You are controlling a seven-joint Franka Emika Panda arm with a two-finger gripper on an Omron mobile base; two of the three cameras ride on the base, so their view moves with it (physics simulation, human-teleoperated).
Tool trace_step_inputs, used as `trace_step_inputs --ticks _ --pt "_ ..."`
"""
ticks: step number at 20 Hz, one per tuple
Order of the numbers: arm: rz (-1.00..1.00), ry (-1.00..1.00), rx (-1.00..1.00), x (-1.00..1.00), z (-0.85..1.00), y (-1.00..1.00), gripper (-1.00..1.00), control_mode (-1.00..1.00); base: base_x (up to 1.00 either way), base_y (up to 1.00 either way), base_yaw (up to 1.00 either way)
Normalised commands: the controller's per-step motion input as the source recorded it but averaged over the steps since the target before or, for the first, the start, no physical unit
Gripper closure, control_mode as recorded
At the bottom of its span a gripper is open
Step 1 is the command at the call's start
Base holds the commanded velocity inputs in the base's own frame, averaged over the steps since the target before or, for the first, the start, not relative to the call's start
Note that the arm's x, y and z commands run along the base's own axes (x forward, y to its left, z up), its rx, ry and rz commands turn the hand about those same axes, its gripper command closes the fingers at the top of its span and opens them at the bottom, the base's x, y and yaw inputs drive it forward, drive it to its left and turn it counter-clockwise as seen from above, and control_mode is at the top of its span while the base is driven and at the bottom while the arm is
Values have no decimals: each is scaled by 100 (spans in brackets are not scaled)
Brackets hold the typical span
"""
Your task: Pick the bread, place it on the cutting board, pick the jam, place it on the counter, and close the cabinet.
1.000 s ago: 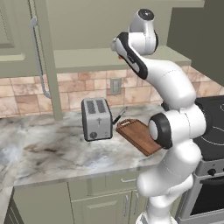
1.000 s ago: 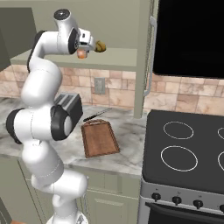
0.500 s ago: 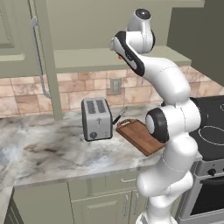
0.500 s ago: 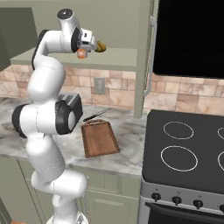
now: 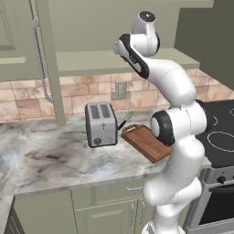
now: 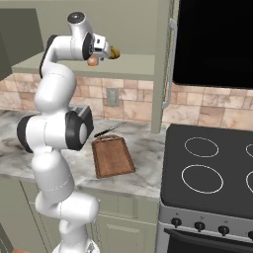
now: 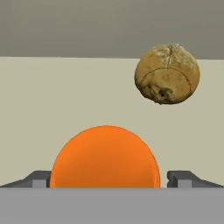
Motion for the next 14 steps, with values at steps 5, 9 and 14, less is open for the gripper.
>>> trace_step_inputs --ticks 5,9,14 --pt "0 5 0 1 -3 0 100 -100 0 0 0" --pt "1 1 0 0 0 0 100 -100 0 0 0" --pt "1 0 0 -3 0 0 100 -100 0 0 0"
